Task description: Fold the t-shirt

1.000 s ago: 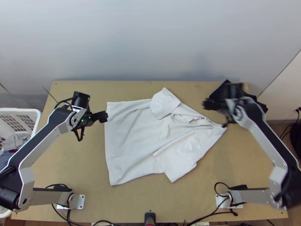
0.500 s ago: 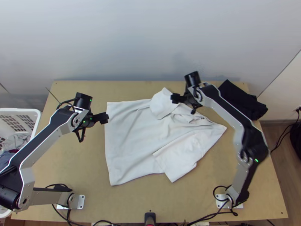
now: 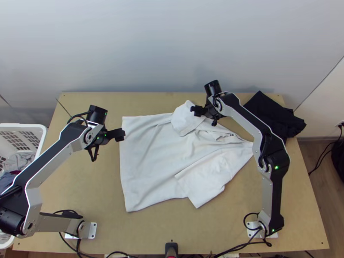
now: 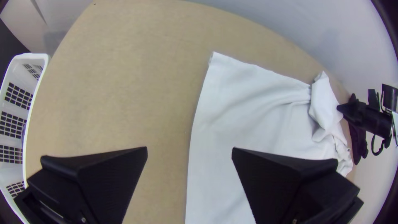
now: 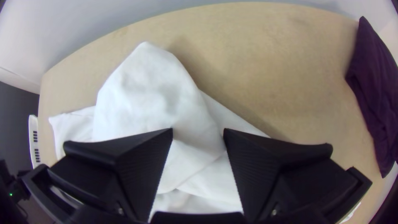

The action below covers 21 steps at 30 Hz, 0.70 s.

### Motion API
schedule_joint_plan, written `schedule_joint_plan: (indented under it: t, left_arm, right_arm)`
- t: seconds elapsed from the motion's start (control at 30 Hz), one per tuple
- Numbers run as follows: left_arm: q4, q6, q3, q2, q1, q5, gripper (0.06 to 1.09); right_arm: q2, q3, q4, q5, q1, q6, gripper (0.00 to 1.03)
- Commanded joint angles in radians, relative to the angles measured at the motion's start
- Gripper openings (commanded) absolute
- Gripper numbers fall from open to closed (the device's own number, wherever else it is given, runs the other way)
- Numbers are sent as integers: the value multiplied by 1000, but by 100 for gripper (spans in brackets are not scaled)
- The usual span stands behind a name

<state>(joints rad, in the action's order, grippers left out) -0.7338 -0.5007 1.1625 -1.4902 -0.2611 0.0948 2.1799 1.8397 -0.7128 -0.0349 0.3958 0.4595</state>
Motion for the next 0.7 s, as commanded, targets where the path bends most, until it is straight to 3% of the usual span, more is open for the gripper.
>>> schedule_joint_plan:
  t: [0.0, 0.03, 0.07, 0.33, 0.67]
  left_arm:
    - [1, 2, 17, -16, -1, 2, 105]
    - [1, 2, 19, -18, -1, 2, 105]
    - [1, 2, 20, -19, -3, 2, 105]
    - [1, -2, 22, -31, -17, 2, 105]
    - [1, -6, 19, -36, -36, 5, 105]
  right_arm:
    - [44, 24, -20, -5, -12, -32, 23]
    - [47, 24, -27, -5, -12, -47, 10]
    - [49, 24, -34, -5, -12, -58, 3]
    - [-35, 84, -93, 21, -80, -68, 3]
    - [77, 457, -27, 153, -235, -111, 3]
